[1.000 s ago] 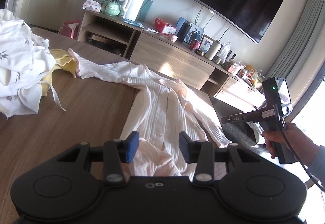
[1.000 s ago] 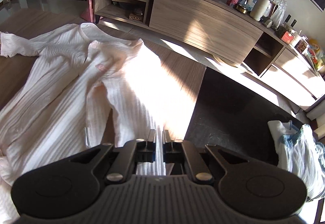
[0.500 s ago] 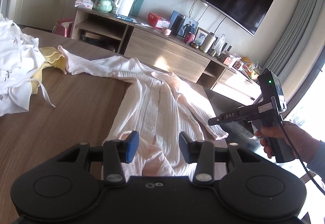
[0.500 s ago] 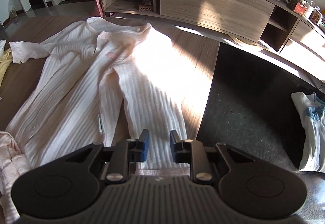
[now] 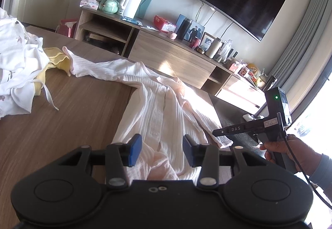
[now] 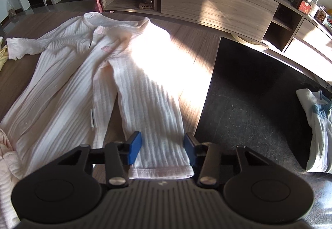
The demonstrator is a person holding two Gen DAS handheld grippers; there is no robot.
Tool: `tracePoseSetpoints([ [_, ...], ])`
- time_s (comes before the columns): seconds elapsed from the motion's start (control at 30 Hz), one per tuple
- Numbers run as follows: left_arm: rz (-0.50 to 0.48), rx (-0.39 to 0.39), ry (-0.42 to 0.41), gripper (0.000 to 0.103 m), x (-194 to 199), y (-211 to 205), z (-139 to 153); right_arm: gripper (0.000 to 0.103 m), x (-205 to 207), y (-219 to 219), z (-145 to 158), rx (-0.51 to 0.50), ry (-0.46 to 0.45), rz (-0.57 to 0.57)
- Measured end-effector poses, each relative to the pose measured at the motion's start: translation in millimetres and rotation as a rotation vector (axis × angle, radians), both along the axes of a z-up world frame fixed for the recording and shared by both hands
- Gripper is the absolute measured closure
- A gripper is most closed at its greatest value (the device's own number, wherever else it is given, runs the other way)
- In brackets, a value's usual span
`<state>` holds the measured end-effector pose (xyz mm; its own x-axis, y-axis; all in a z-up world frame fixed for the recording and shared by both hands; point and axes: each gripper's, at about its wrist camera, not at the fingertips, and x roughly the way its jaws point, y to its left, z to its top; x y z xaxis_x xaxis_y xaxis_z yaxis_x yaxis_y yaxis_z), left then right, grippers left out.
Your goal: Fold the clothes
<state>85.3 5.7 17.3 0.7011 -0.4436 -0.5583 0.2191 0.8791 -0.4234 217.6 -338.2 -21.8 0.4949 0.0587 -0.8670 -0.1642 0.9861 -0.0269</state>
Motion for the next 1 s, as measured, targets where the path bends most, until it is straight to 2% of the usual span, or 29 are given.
tracePoseSetpoints([
  [0.03,0.000,-0.001,-0.001,0.061,0,0,1,0.093,1,-2,0,-0.020,0.002,0.009],
  [0.1,0.002,-0.001,-0.003,0.061,0,0,2,0.094,2,-6,0,-0.089,0.009,0.039],
  [0.17,0.005,-0.001,-0.005,0.061,0,0,2,0.103,3,-9,-1,-0.168,0.018,0.063],
  [0.3,0.007,0.006,-0.006,0.060,2,-1,2,0.103,0,-13,-4,-0.272,-0.012,0.094],
  [0.4,0.002,0.017,-0.007,0.060,2,-4,2,0.103,-1,-11,-11,-0.398,-0.052,0.109],
  [0.5,-0.005,0.026,-0.018,0.060,1,-7,3,0.103,0,-17,-12,-0.459,-0.082,0.082],
  [0.7,-0.053,0.080,-0.020,0.060,3,-21,3,0.103,1,-35,-4,-0.501,-0.121,0.013],
  [0.77,-0.075,0.134,-0.048,0.060,0,-32,5,0.103,-1,-37,-2,-0.491,-0.134,-0.006],
  [0.87,-0.099,0.195,-0.084,0.060,-4,-45,10,0.103,-5,-44,-2,-0.431,-0.152,-0.063],
  [1.0,-0.113,0.231,-0.097,0.060,-6,-56,11,0.100,-14,-50,-1,-0.346,-0.191,-0.111],
])
